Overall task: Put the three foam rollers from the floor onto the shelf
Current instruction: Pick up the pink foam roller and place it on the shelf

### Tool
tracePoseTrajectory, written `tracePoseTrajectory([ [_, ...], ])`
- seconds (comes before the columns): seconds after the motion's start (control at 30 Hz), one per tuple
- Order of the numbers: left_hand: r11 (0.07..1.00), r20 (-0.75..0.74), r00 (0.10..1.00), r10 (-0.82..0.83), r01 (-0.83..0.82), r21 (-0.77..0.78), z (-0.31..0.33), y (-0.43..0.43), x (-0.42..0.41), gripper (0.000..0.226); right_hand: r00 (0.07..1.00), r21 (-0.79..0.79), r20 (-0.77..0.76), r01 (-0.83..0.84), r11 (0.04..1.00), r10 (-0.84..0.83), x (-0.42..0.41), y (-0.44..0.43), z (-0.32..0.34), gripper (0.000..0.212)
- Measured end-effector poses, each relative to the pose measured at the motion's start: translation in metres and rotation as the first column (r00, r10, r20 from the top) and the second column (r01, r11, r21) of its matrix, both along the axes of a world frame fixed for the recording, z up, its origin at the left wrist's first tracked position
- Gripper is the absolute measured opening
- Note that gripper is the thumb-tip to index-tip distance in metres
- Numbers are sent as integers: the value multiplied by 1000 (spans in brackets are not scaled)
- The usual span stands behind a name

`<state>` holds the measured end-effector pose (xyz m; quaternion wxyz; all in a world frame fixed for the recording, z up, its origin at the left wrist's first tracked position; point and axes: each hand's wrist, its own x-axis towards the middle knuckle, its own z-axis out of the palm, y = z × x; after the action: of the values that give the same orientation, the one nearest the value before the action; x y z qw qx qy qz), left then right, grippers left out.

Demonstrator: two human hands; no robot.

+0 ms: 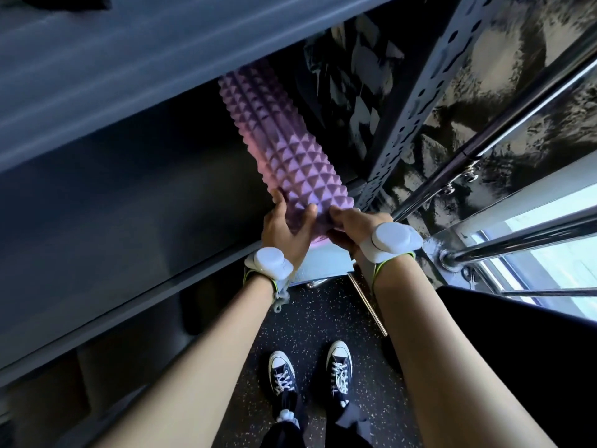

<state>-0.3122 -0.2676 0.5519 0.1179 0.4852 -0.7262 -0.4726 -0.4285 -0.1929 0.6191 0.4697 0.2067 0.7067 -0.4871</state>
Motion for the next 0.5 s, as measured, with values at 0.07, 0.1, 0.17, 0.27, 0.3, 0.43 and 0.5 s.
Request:
tracePoseTrajectory([
  [0.07, 1000, -1, 1000, -3, 3, -29, -4, -9, -8, 98, 1000, -17, -8, 1, 1000, -2, -8, -9, -4, 25],
  [0.1, 999, -10, 1000, -7, 6, -43, -6, -14, -11, 96, 1000, -38, 1, 4, 999, -4, -11, -13, -6, 29],
  [0.17, 998, -35, 999, -3, 1, -55, -10, -23, -19, 95, 999, -90, 13, 31, 995, -30, -18, -22, -16, 36],
  [0.27, 997, -61, 998, 13, -17, -81, -11, -36, -30, 96, 1000, -140, 3, 18, 990, -18, -28, -36, -23, 34],
  [0.3, 996, -67, 998, 8, -15, -94, -14, -40, -35, 94, 1000, -145, -1, 8, 989, -9, -33, -42, -26, 34],
  [0.43, 991, -87, 996, -7, -5, -137, -11, -51, -49, 79, 991, -163, -8, -135, 977, 135, -49, -55, -31, 30],
  [0.5, 989, -98, 995, -16, 1, -150, -9, -56, -56, 70, 979, -181, -85, -200, 963, 187, -55, -60, -29, 22],
])
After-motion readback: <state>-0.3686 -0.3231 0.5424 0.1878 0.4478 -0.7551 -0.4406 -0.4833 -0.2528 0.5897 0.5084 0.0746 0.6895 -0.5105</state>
